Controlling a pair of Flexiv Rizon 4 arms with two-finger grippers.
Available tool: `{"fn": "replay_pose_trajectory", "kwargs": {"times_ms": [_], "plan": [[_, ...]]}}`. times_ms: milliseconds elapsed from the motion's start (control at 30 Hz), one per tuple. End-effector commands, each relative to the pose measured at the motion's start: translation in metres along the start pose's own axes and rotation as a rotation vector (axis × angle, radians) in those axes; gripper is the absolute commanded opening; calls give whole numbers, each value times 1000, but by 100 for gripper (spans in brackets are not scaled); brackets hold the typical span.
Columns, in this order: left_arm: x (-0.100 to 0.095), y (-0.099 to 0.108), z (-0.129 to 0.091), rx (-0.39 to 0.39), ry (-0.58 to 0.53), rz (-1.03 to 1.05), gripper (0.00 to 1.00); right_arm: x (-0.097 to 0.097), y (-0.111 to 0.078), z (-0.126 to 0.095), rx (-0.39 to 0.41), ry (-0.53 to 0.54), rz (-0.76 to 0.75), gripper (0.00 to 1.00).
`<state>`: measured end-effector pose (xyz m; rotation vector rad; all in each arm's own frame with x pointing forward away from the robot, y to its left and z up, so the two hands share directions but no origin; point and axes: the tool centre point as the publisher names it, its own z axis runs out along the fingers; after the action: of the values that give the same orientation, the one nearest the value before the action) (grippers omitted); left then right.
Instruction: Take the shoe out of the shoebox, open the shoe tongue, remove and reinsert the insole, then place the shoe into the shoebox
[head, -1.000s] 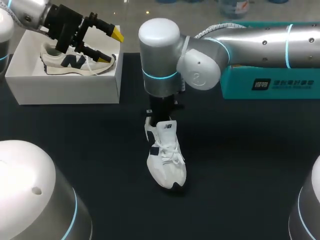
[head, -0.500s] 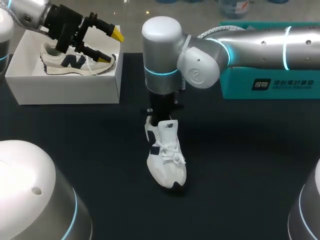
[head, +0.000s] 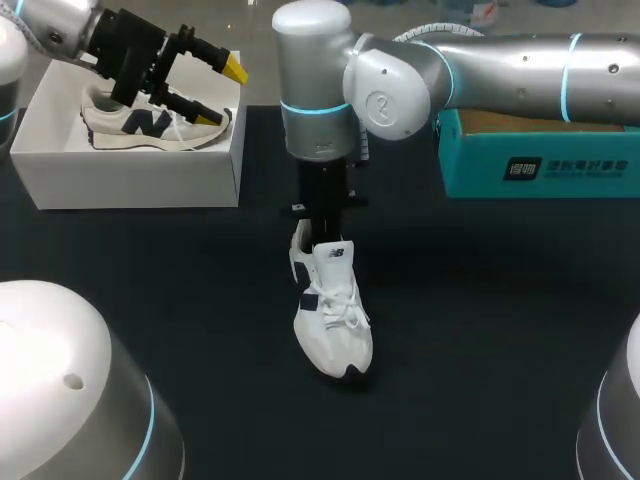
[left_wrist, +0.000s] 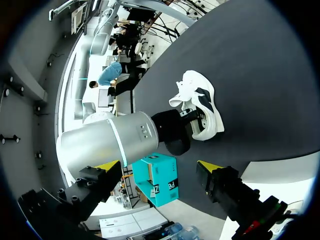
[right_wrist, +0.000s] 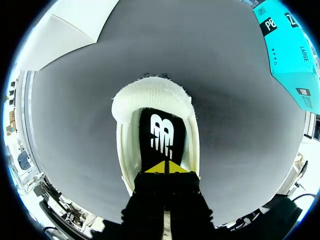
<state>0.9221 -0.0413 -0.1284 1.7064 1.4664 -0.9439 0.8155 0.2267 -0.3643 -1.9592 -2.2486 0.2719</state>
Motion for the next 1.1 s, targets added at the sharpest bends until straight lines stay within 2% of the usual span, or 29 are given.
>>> {"fn": "replay_pose_trajectory", "kwargs": {"times_ms": [33,67,267,300,400,500,533,567,1100], "plan": [[0,-1,0,-1,3,1,100,-3,2,2,45,18,-12,0],[0,-1,0,-1,3,1,100,-2,1,4,74,19,-8,0],[0,-1,0,-1,3,1,100,0,-3,12,119,43,-19,1],[0,-1,0,-1,3,1,100,-1,-3,13,121,45,-23,9],[0,-1,0,-1,3,1,100,0,-6,12,128,46,-29,59],[0,-1,0,-1,3,1,100,0,-8,10,131,44,-30,84],[0,-1,0,-1,3,1,100,1,-9,9,133,43,-32,96],[0,-1,0,-1,3,1,100,1,-9,8,133,42,-34,100],[0,-1,0,-1,3,1,100,8,-18,-2,148,18,-54,100]]}}
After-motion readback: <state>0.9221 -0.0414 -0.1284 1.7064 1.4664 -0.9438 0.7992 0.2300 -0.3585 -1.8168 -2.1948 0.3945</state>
